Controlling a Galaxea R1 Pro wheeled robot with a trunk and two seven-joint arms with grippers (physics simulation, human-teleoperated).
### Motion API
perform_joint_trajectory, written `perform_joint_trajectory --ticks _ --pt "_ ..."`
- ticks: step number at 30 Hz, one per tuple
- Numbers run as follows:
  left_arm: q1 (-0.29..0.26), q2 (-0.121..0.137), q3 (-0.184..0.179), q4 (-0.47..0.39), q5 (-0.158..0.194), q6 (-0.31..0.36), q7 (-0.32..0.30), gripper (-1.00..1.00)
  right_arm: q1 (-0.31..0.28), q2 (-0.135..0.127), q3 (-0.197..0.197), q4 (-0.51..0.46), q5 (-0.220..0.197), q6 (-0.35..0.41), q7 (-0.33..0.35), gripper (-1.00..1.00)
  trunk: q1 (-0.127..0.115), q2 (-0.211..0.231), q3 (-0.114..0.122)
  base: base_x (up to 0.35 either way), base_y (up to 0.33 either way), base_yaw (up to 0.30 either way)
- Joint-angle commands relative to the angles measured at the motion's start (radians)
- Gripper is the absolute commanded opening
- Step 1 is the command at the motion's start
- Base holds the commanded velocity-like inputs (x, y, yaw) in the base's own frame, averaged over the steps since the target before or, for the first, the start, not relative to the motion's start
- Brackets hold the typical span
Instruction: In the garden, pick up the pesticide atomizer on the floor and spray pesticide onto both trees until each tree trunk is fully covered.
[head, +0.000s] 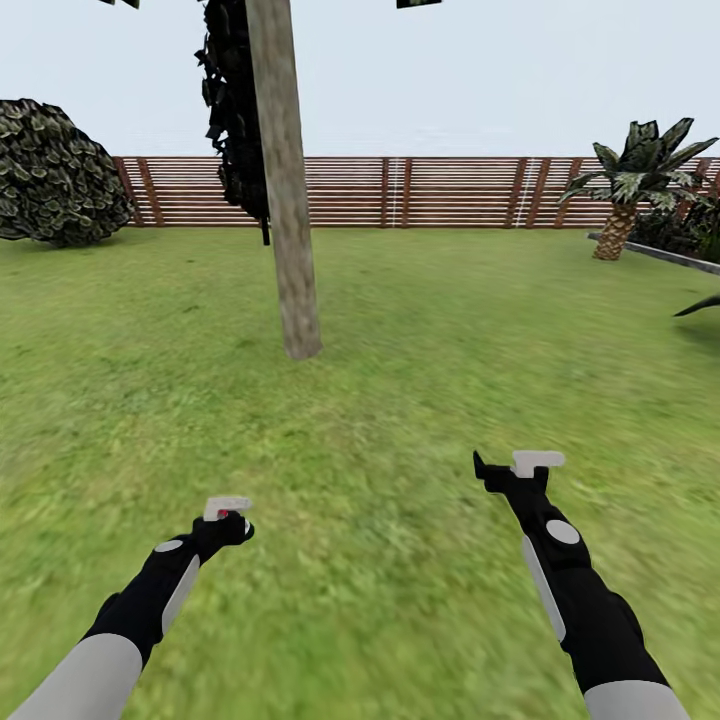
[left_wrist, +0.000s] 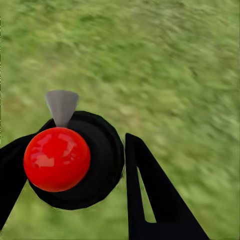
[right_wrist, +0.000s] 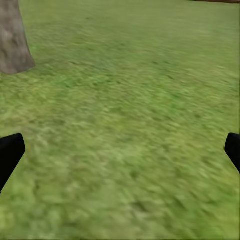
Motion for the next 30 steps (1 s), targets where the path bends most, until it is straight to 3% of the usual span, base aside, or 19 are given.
perform_joint_trajectory --ticks 1,14,30 --pt "0.000 0.000 0.000 0.000 0.000 0.000 -0.001 -1.00 0.000 0.000 0.000 0.000 0.000 0.000 0.000 1.00 0.000 0.000 0.000 0.340 0.078 0.053" --pt "0.000 0.000 0.000 0.000 0.000 0.000 -0.001 -1.00 0.000 0.000 0.000 -0.001 0.001 0.000 0.001 1.00 0.000 0.000 0.000 0.339 0.104 0.231" --pt "0.000 0.000 0.001 0.000 0.000 0.000 -0.001 -1.00 0.000 0.000 0.000 -0.001 0.002 0.000 0.001 1.00 0.000 0.000 0.000 0.338 0.129 0.022"
